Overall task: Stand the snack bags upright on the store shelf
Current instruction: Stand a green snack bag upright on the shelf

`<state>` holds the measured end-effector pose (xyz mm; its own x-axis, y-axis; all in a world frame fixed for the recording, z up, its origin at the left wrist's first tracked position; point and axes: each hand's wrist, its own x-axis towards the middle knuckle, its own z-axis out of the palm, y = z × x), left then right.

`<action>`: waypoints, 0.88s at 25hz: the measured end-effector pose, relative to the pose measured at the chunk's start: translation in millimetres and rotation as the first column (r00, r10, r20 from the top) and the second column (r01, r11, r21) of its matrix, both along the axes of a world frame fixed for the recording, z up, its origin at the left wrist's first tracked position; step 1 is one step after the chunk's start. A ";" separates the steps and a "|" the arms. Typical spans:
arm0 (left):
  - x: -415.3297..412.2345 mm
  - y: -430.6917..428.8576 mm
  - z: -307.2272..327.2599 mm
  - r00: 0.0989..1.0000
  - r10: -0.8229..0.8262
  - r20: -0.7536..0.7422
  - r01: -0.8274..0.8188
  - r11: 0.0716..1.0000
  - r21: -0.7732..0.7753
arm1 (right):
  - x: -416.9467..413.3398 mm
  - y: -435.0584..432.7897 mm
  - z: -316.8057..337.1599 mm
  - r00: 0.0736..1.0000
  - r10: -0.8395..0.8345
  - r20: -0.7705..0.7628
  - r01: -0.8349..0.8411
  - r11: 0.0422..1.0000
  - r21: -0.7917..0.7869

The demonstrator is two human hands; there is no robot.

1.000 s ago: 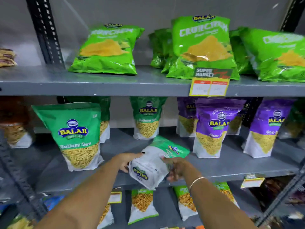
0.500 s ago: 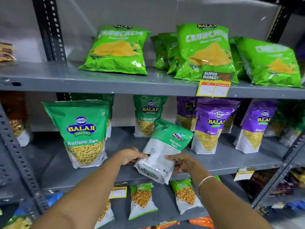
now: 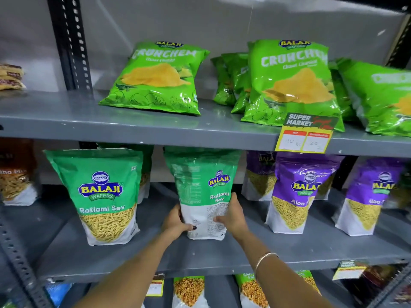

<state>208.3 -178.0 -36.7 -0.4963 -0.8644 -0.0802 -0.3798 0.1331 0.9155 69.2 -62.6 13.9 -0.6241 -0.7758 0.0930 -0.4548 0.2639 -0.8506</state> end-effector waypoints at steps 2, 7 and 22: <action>1.1 0.7 -4.6 0.999 0.031 0.028 -0.029 0.998 -0.054 | -1.0 -7.1 -12.0 1.000 0.010 0.019 -0.010 1.000 0.005; -1.1 -2.3 -6.7 0.998 -0.015 0.069 0.019 0.998 -0.055 | -11.4 -13.2 -31.8 0.996 -0.037 0.086 0.038 0.999 -0.015; 0.7 3.6 19.2 0.990 -0.114 -0.085 0.130 0.969 0.211 | -28.1 -11.4 -23.5 0.892 0.179 0.416 -0.296 0.926 0.236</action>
<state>209.0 -174.4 -17.6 -0.6082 -0.7633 -0.2181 -0.3049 -0.0290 0.9519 41.1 -74.0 -9.6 -0.3588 -0.8610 -0.3604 -0.1922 0.4461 -0.8741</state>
